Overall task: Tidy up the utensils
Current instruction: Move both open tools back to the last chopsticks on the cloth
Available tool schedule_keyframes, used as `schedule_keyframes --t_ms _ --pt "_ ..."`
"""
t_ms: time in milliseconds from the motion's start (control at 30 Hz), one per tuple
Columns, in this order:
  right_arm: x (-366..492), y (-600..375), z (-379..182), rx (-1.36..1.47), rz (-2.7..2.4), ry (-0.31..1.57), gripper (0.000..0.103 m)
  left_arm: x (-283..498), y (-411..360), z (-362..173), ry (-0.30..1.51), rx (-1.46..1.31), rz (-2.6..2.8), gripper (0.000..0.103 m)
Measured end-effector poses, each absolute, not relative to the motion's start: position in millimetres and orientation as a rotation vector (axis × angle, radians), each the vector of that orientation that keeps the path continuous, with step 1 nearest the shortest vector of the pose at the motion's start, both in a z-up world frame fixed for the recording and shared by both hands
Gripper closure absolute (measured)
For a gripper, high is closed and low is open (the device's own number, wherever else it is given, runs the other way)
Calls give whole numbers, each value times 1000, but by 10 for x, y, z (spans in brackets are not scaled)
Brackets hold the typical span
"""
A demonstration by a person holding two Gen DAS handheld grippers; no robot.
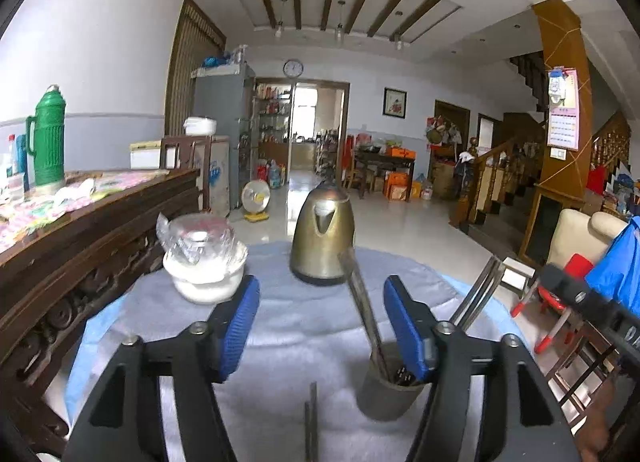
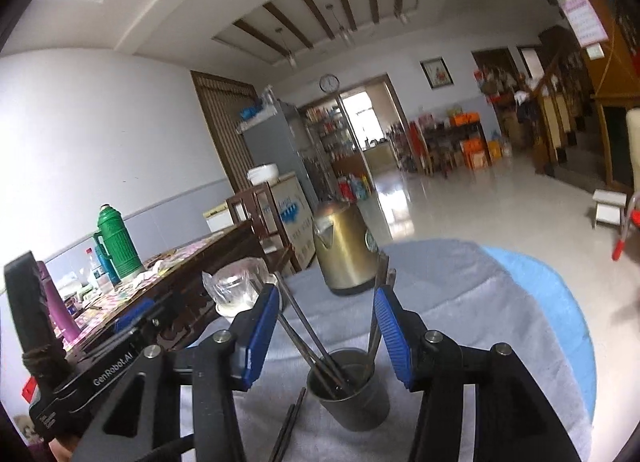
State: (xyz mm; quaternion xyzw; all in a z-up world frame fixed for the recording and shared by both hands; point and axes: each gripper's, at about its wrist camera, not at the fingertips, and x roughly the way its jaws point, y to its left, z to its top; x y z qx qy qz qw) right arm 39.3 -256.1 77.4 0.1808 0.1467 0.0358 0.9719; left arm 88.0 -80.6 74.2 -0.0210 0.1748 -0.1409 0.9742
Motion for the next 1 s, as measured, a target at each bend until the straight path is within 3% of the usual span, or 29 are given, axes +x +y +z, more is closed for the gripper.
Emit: schedule_keyframes --t_ms 633,1000 --pt "80 -2184 599 330 230 378 51 636 -17 210 559 -120 -118 32" --pt "282 -1758 179 335 305 585 63 477 361 -307 707 -163 -86 32"
